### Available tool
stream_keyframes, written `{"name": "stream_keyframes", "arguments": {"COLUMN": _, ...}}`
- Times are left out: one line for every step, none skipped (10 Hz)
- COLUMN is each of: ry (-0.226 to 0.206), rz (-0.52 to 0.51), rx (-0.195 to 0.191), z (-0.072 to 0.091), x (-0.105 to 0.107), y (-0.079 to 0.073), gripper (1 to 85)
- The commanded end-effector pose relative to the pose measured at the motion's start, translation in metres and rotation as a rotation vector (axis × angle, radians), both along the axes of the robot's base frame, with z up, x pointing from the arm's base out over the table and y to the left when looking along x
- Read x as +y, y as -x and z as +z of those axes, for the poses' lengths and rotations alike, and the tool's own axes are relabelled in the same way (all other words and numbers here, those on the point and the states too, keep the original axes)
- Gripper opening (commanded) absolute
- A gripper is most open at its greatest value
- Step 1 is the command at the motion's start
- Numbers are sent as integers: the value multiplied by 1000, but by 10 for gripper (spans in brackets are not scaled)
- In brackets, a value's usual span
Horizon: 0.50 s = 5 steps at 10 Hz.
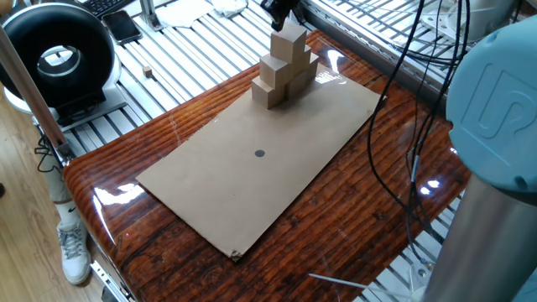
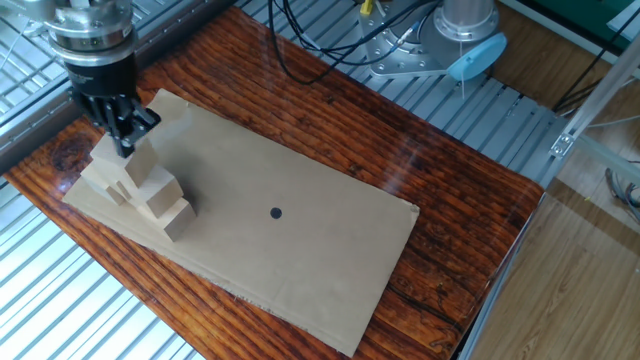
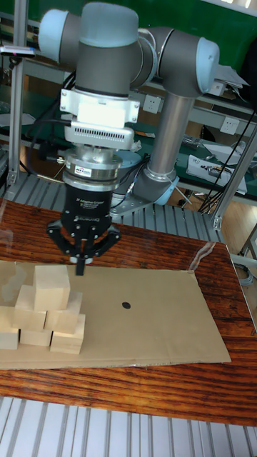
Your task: Stack the blocks into a pyramid shape
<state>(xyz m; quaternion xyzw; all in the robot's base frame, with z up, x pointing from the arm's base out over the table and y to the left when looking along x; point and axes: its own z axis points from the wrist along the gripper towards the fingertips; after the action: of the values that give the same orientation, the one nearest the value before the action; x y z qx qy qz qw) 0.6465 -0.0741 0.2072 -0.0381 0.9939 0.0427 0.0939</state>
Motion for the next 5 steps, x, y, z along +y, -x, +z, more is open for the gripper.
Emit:
{"name": "stream_keyframes", "arguments": {"ry": -162, "rz": -176, "rx": 107, "z": 19, "x": 50, "y": 22, "gripper": 10}}
{"name": "stream_keyframes", "arguments": {"ry": -161, "rz": -209, "rx": 137, "z": 24, "x": 63, "y": 23, "gripper": 10}}
{"name": "stream_keyframes", "arguments": {"ry": -136, "rz": -212, "rx": 147, "z": 21, "x": 70, "y": 22, "gripper": 10}}
{"name": "stream_keyframes", "arguments": {"ry": -105, "rz": -208, "rx": 166, "z": 15, "x": 72, "y": 24, "gripper": 10}}
{"name": "stream_keyframes", "arguments": {"ry": -63, "rz": -204, "rx": 178, "z": 4, "x": 67, "y": 22, "gripper": 10}}
